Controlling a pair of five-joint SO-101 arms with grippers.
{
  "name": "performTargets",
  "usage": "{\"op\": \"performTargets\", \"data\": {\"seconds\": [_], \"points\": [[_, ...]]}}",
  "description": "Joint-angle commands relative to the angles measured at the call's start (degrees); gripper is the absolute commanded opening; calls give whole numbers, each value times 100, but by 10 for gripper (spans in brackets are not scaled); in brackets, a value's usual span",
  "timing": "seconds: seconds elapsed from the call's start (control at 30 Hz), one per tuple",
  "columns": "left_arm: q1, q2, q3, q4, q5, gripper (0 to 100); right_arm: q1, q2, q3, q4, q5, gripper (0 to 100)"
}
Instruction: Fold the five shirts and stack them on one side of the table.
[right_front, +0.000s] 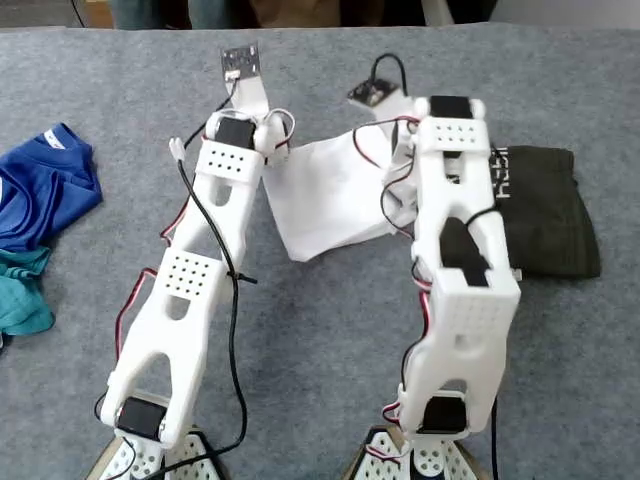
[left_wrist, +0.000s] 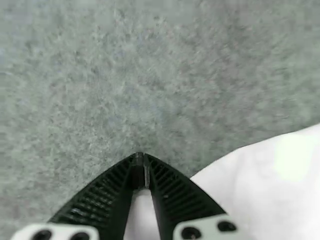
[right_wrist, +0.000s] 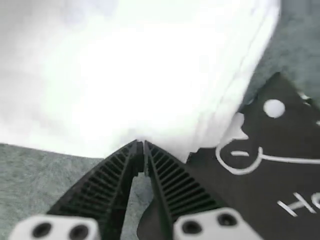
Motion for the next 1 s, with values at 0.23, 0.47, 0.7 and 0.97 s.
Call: {"op": "performTargets", "data": {"seconds": [0.23, 0.47, 0.7, 0.97], "points": [[-303, -114, -268, 132, -35, 30, 132, 936, -1666, 554, -35, 15], [-558, -193, -286, 580, -18, 33, -79, 927, -3081, 1512, -44, 16], [-1051, -1301, -268, 1363, 0, 50, 35, 919, -4347, 1644, -967, 19], [-998, -1002, -277, 2259, 905, 280, -413, 919, -3653, 1653, -3182, 279]]}}
